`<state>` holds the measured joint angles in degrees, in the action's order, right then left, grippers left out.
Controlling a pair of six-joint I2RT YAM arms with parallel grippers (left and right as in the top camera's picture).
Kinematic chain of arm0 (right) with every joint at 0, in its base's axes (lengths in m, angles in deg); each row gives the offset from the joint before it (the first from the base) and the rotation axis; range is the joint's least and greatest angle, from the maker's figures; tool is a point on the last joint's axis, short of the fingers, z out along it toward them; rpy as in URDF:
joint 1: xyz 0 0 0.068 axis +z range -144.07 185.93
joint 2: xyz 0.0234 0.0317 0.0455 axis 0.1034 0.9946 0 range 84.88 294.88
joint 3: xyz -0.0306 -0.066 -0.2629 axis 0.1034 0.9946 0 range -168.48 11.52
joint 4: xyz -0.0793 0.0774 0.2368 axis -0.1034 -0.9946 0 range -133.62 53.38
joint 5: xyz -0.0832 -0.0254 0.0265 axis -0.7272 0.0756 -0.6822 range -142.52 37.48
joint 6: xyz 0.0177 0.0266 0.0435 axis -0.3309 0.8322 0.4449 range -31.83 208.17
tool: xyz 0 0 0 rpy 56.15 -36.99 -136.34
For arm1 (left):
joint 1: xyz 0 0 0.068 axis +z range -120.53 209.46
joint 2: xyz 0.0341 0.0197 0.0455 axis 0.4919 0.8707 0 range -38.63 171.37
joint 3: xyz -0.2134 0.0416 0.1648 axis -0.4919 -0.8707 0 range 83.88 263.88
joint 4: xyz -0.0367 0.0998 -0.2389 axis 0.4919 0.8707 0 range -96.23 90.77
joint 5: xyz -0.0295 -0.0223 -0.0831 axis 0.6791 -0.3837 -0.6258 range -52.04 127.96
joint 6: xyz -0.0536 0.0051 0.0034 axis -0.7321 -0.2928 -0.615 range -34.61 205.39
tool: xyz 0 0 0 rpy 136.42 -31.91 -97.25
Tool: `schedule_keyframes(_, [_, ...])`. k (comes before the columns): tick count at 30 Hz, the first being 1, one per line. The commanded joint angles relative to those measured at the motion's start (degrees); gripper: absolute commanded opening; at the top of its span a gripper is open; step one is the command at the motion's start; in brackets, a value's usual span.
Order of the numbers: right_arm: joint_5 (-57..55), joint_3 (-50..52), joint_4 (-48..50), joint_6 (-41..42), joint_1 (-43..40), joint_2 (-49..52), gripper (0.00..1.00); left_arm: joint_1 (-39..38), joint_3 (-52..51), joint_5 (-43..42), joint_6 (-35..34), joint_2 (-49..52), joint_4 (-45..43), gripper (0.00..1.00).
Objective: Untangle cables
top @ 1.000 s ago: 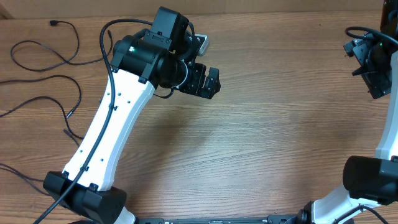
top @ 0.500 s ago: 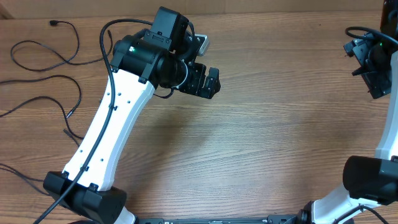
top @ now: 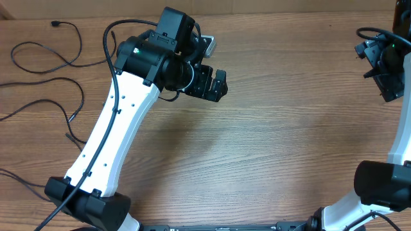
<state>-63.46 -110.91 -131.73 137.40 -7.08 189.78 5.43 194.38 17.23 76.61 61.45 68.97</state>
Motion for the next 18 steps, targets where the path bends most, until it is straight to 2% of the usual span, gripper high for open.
schedule_keyframes(1, [-1.0, 0.2, 0.3, -0.2, 0.1, -0.4, 1.0, -0.4, 0.3, 0.4, 1.1, -1.0, -0.1, 1.0])
schedule_keyframes(11, [-0.1, 0.2, 8.7, 0.8, 0.1, -0.4, 1.0, -0.4, 0.3, 0.4, 1.1, -1.0, -0.1, 1.0])
schedule_keyframes(15, [13.4, 0.2, 2.1, -3.3, 0.1, -0.4, 1.0, -0.4, 0.3, 0.4, 1.1, -1.0, -0.1, 1.0])
schedule_keyframes(18, [19.3, 0.2, -2.0, -7.3, 0.1, -0.4, 1.0, -0.4, 0.3, 0.4, 1.1, -1.0, -0.1, 1.0])
